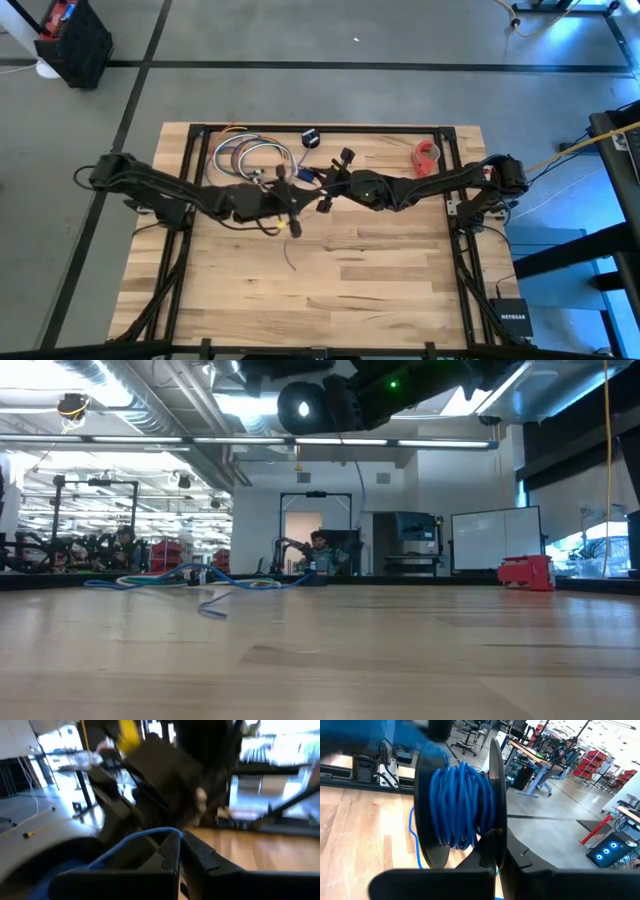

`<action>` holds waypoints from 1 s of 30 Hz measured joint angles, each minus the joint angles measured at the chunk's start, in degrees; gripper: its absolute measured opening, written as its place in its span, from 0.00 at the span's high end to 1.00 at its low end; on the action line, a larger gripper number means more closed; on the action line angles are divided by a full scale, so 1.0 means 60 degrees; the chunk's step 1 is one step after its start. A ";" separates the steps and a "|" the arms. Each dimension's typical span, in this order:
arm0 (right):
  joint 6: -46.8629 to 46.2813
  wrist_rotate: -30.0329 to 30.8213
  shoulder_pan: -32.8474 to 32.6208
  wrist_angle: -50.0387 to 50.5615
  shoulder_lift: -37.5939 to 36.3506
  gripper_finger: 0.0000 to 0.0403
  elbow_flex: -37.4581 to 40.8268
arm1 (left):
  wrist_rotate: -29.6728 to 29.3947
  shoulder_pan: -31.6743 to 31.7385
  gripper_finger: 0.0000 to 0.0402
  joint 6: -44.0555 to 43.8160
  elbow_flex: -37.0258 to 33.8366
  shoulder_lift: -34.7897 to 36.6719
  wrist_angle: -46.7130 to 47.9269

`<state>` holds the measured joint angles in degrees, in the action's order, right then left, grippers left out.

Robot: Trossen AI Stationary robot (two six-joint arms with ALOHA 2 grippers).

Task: Coil cords
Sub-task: Coil the blue wire onto the spool

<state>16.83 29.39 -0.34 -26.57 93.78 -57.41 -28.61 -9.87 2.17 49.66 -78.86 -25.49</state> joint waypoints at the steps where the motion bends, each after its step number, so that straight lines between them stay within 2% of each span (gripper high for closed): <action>1: -0.0024 -0.0004 0.0000 0.0006 0.0000 1.00 0.0000 | 0.0020 0.0017 1.00 -0.0001 0.0125 -0.0108 0.0348; 6: -0.0308 -0.0191 0.0000 0.0011 0.0000 0.99 0.0025 | -0.0012 0.0021 0.99 -0.0276 0.0380 -0.0292 0.1899; 14: -0.0784 -0.1335 -0.0076 0.0019 -0.0248 0.99 -0.0150 | -0.0054 0.0018 0.99 -0.0289 0.0362 -0.0204 0.2808; 20: -0.1286 -0.2389 -0.0058 -0.0540 -0.0248 0.99 -0.0157 | -0.0037 0.0018 0.98 -0.0339 0.0366 -0.0162 0.2517; 26: -0.1305 -0.2474 -0.0066 -0.0721 -0.0272 0.99 -0.0185 | -0.0060 -0.0266 0.98 0.0107 0.0352 -0.0151 0.1155; 30: -0.1314 -0.2860 -0.0066 -0.0755 -0.0283 0.99 -0.0200 | -0.0748 -0.0322 0.98 0.0524 0.0451 -0.0140 0.1225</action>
<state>8.94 12.23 -0.73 -31.10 92.08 -58.61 -33.10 -11.80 5.32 52.37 -79.70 -18.14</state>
